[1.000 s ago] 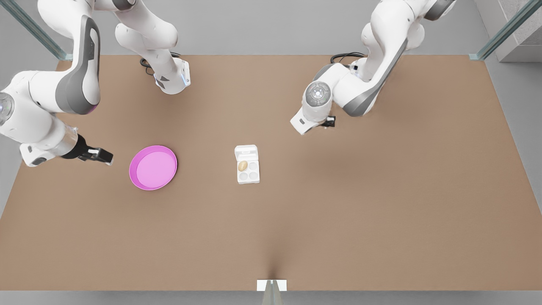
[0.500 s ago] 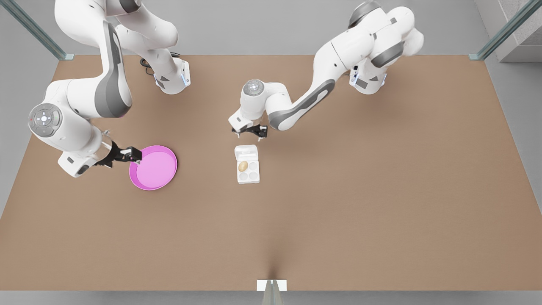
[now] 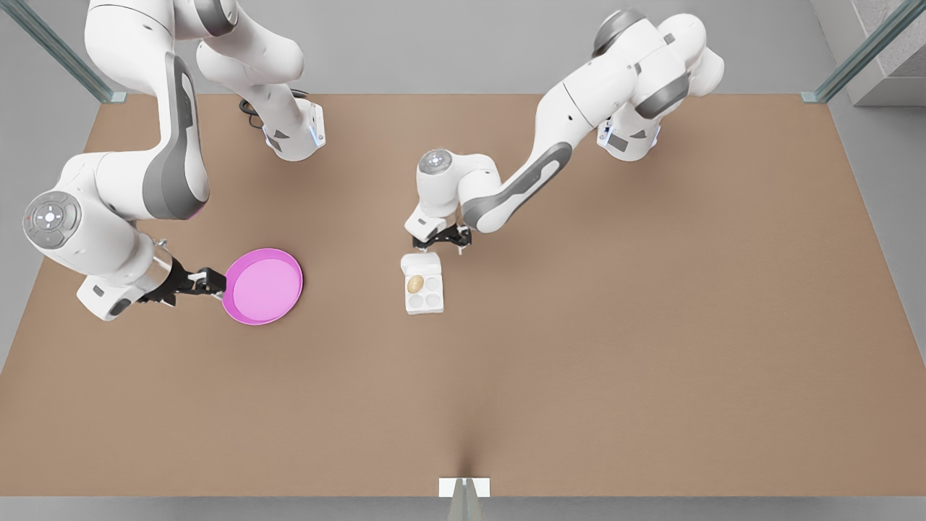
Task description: Pack egg into the box and close the box lid
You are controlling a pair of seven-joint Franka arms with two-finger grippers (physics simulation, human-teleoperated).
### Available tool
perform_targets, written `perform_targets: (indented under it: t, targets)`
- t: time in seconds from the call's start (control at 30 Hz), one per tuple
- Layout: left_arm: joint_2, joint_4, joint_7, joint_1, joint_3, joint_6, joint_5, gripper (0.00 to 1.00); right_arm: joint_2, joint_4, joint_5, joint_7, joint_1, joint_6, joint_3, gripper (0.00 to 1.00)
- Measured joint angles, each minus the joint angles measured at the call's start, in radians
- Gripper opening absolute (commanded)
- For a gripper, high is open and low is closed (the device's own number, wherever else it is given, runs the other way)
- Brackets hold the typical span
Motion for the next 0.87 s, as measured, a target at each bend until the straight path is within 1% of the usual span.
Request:
perform_targets:
  t: [0.33,0.37,0.4,0.43,0.53,0.57,0.6,0.63,0.67,0.7,0.77,0.87]
  targets:
    - [0.037,0.12,-0.018,0.099,0.011,-0.025,-0.007,1.0,0.005,-0.003,0.0,-0.015,-0.003,0.0,0.0,1.0]
    - [0.022,0.179,-0.005,0.125,-0.001,-0.064,-0.043,1.0,0.006,-0.003,0.0,-0.016,-0.003,0.0,0.0,1.0]
    - [-0.017,0.271,0.018,0.184,-0.009,-0.131,-0.085,1.0,0.005,-0.003,0.0,-0.016,-0.001,-0.001,0.001,1.0]
    - [-0.071,0.321,0.043,0.278,-0.012,-0.19,-0.117,1.0,0.005,-0.003,0.001,-0.015,0.0,-0.001,0.001,1.0]
    - [-0.17,0.368,0.149,0.564,-0.011,-0.333,-0.168,1.0,0.006,-0.006,0.001,-0.012,0.0,-0.002,0.001,1.0]
    - [-0.207,0.37,0.199,0.575,0.089,-0.38,-0.215,1.0,0.006,-0.005,0.001,-0.011,0.0,-0.002,0.001,1.0]
    - [-0.295,0.323,0.26,0.558,0.266,-0.427,-0.327,1.0,0.005,-0.004,0.001,-0.01,0.0,-0.002,0.001,1.0]
    - [-0.449,0.175,0.317,0.581,0.344,-0.458,-0.416,1.0,0.005,-0.003,0.001,-0.009,-0.001,-0.002,0.001,1.0]
    - [-0.634,-0.051,0.371,0.596,0.382,-0.451,-0.483,1.0,0.005,-0.003,0.002,-0.009,0.0,-0.002,0.001,1.0]
    - [-0.705,-0.127,0.42,0.607,0.401,-0.454,-0.534,1.0,0.004,-0.002,0.002,-0.008,0.0,-0.002,0.001,1.0]
    - [-0.74,-0.163,0.51,0.646,0.412,-0.46,-0.595,1.0,0.003,-0.002,0.003,-0.007,0.0,-0.003,0.001,1.0]
    - [-0.751,-0.171,0.627,0.71,0.414,-0.474,-0.636,1.0,0.004,-0.001,0.003,-0.006,0.0,-0.003,0.001,1.0]
